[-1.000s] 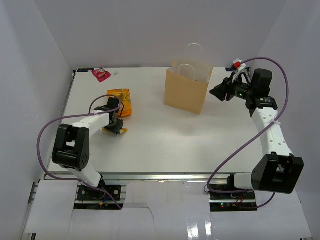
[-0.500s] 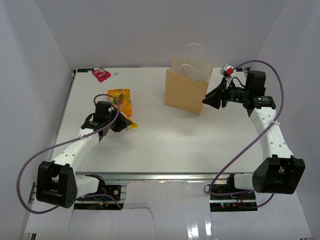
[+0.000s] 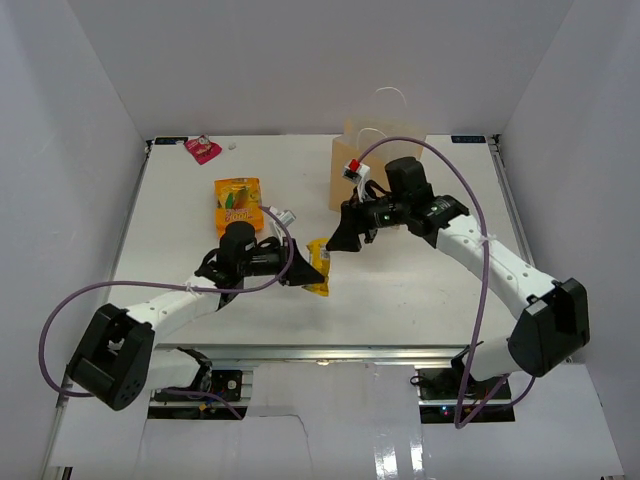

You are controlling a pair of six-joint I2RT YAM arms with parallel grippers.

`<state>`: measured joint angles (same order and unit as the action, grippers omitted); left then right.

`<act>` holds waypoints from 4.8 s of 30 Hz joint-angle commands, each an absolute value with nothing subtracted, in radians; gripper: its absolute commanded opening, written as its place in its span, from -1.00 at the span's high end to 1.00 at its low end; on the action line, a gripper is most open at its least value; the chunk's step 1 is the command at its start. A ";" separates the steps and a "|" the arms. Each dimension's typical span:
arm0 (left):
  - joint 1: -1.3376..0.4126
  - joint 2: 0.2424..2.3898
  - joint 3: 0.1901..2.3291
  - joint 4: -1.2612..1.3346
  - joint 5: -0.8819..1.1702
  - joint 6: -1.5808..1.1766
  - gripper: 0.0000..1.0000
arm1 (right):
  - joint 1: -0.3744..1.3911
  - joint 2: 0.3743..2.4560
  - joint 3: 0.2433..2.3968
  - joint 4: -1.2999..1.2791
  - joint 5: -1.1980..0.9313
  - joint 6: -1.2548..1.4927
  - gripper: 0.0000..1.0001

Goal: Place the snacks into the paper bag

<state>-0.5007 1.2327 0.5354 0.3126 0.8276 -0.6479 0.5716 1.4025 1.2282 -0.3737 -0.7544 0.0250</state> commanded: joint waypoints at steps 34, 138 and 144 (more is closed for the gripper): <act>-0.566 1.088 0.621 0.468 0.630 -0.630 -0.77 | 0.520 1.447 1.409 -0.285 -0.744 0.042 0.69; 0.020 1.264 0.740 0.239 0.876 -0.449 1.00 | 0.531 1.193 1.043 -0.280 -0.615 -0.103 -0.51; -0.054 1.048 0.582 0.265 0.877 -0.549 1.00 | 0.640 1.319 1.109 -0.098 -0.597 0.213 -0.79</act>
